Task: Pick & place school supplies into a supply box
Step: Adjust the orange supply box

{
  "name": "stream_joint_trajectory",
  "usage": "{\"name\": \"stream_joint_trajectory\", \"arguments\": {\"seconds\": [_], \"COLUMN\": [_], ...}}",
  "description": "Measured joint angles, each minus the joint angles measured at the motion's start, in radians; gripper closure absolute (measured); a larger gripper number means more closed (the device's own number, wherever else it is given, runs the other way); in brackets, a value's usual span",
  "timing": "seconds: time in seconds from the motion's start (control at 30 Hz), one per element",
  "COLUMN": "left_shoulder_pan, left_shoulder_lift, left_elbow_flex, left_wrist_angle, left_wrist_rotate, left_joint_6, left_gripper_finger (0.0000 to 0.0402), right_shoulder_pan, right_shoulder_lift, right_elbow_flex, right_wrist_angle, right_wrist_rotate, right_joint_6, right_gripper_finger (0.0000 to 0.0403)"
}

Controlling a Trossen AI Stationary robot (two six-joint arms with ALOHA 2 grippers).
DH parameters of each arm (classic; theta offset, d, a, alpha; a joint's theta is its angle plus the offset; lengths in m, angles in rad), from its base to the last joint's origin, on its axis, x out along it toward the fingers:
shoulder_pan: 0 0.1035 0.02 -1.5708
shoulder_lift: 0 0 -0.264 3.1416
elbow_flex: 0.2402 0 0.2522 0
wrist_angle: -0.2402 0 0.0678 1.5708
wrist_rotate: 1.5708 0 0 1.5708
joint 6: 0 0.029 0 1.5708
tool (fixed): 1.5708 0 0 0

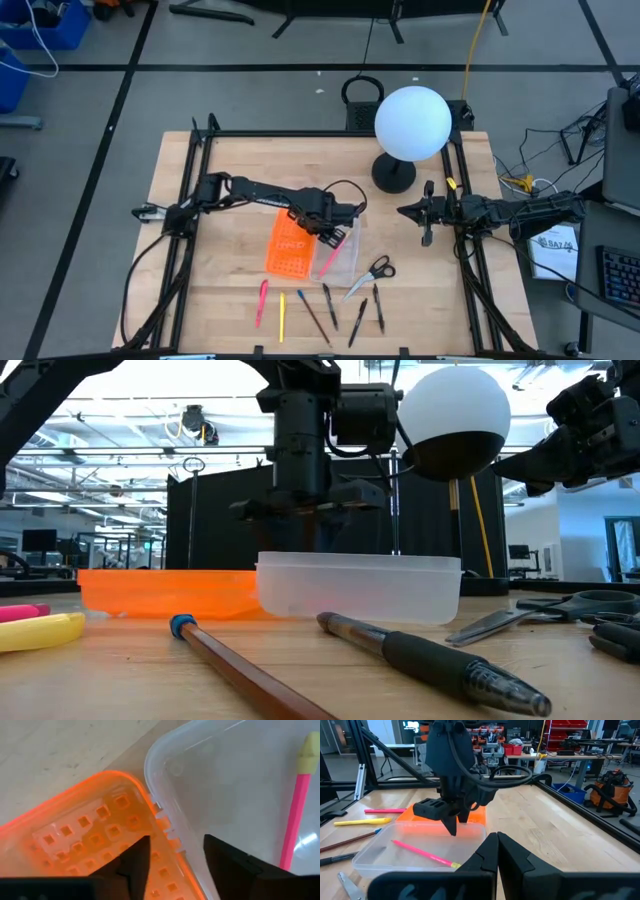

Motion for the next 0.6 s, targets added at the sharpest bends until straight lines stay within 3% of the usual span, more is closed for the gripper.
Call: {"name": "stream_joint_trajectory", "arguments": {"seconds": [0.37, 0.6], "left_shoulder_pan": [0.001, 0.001], "left_shoulder_lift": [0.000, -0.001], "left_elbow_flex": [0.000, 0.001], "left_wrist_angle": [-0.002, 0.000], "left_wrist_rotate": [0.011, 0.007], "left_joint_6": [-0.152, -0.285], "left_gripper_finger": [0.0382, 0.0372], "right_shoulder_pan": [0.000, 0.000], "right_shoulder_lift": [0.000, 0.000], "right_elbow_flex": [0.000, 0.000], "right_wrist_angle": [-0.001, -0.002], "right_wrist_rotate": [-0.001, -0.001], "right_joint_6": [0.000, -0.007], "right_gripper_finger": [0.0403, 0.0403]}}
